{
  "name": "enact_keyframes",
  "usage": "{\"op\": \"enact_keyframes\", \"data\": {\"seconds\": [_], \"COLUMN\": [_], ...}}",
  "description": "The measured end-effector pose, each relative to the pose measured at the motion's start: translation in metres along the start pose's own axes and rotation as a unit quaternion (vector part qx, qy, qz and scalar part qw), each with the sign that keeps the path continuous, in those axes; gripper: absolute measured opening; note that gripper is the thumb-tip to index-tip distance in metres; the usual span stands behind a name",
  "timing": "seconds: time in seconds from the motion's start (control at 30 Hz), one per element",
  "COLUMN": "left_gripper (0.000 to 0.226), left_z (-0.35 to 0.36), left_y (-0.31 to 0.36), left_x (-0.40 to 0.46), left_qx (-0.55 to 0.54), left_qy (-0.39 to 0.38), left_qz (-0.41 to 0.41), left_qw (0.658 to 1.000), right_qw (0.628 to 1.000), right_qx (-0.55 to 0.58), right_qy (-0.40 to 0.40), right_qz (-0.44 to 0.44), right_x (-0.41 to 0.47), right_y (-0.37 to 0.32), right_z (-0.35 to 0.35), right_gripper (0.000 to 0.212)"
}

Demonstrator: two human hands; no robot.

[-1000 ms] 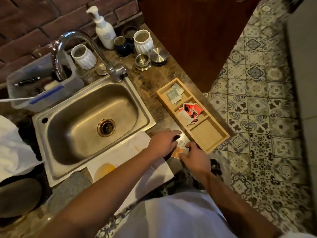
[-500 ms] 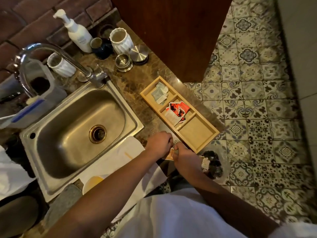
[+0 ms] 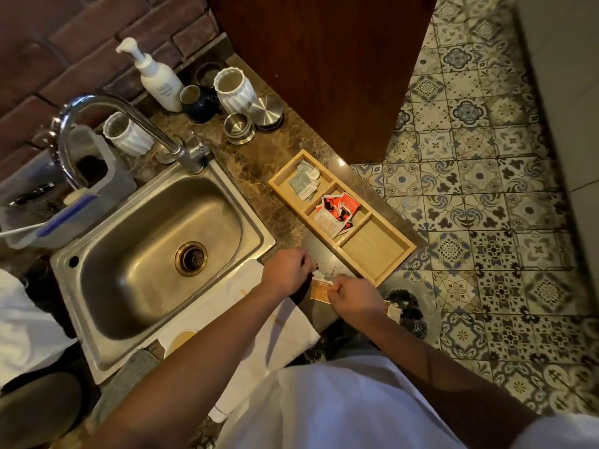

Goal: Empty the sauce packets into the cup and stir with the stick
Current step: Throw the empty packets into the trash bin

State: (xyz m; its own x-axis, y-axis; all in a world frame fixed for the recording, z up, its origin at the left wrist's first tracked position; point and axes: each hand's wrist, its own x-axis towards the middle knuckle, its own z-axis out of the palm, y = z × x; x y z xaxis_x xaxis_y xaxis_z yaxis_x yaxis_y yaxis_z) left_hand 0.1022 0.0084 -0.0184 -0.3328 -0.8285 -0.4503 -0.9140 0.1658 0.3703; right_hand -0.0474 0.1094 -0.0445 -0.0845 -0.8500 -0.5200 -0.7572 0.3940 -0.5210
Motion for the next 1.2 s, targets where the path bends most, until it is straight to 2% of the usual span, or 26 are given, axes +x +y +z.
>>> {"op": "enact_keyframes", "data": {"seconds": [0.17,0.33,0.4,0.5,0.57,0.8,0.9,1.2], "left_gripper": [0.025,0.028,0.027,0.02,0.018,0.02,0.02,0.023], "left_z": [-0.014,-0.037,-0.046,-0.06,-0.066,-0.075,-0.069,-0.005], "left_y": [-0.014,-0.026,-0.028,-0.027,-0.028,-0.032,-0.028,0.007], "left_x": [-0.013,-0.04,-0.053,-0.074,-0.088,-0.134,-0.148,-0.181], "left_qx": [-0.134,-0.237,-0.293,-0.422,-0.466,-0.518,-0.515,-0.482], "left_qy": [-0.017,0.02,0.031,0.009,-0.005,-0.01,-0.017,-0.119], "left_qz": [-0.04,-0.038,-0.043,-0.061,-0.057,0.007,0.019,0.01], "left_qw": [0.99,0.971,0.955,0.905,0.883,0.855,0.857,0.868], "right_qw": [0.998,0.988,0.978,0.951,0.93,0.875,0.861,0.823], "right_qx": [0.056,0.132,0.187,0.292,0.348,0.447,0.459,0.476], "right_qy": [0.031,0.079,0.094,0.104,0.113,0.188,0.22,0.296], "right_qz": [-0.007,0.01,0.008,0.015,0.013,-0.01,-0.008,0.094], "right_x": [-0.008,-0.03,-0.046,-0.071,-0.089,-0.146,-0.17,-0.236], "right_y": [-0.003,-0.011,-0.019,-0.033,-0.043,-0.068,-0.062,0.006], "right_z": [-0.02,-0.037,-0.041,-0.043,-0.043,-0.04,-0.038,-0.004], "right_gripper": [0.012,0.007,0.008,0.008,0.009,0.014,0.016,0.012]}}
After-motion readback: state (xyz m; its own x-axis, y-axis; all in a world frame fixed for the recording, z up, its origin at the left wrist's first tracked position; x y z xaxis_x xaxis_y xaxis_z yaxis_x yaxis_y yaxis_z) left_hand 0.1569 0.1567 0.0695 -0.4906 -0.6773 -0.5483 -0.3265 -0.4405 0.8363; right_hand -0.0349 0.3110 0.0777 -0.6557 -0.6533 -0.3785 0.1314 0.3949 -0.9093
